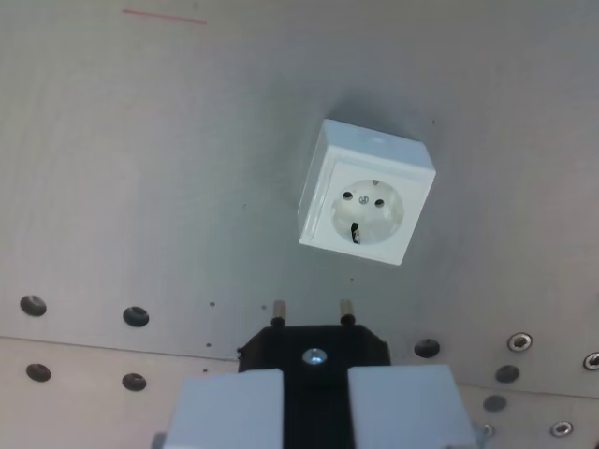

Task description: Move above the white socket

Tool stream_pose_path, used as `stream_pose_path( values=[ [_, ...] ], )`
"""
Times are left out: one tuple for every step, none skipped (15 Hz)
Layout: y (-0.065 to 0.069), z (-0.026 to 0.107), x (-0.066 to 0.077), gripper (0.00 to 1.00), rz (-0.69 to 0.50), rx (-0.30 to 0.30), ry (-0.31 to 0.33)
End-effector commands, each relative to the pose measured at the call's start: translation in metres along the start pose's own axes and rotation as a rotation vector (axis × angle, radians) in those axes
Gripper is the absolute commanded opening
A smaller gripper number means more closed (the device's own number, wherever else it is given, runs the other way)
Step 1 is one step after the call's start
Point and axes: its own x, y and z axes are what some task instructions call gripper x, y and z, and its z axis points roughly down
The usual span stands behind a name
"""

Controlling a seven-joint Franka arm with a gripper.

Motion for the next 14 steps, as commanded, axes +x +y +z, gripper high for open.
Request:
stream_pose_path(
  values=[
    [0.004, 0.015, -0.004, 0.00, 0.113, -0.031, 0.090],
    [0.005, 0.020, -0.006, 0.00, 0.121, -0.032, 0.091],
    [0.006, 0.025, -0.007, 0.00, 0.131, -0.032, 0.092],
    [0.008, 0.030, -0.009, 0.00, 0.141, -0.032, 0.093],
    [0.009, 0.035, -0.011, 0.00, 0.147, -0.034, 0.097],
    [0.010, 0.040, -0.013, 0.00, 0.154, -0.034, 0.096],
    [0.011, 0.046, -0.014, 0.00, 0.163, -0.035, 0.099],
    [0.012, 0.051, -0.016, 0.00, 0.172, -0.036, 0.103],
    [0.013, 0.056, -0.018, 0.00, 0.178, -0.036, 0.104],
    [0.014, 0.061, -0.020, 0.00, 0.184, -0.036, 0.104],
    [0.015, 0.066, -0.022, 0.00, 0.193, -0.037, 0.105],
    [0.016, 0.071, -0.024, 0.00, 0.201, -0.037, 0.107],
    [0.018, 0.077, -0.026, 0.00, 0.204, -0.037, 0.107],
    [0.019, 0.082, -0.027, 0.00, 0.209, -0.037, 0.107]
  ],
)
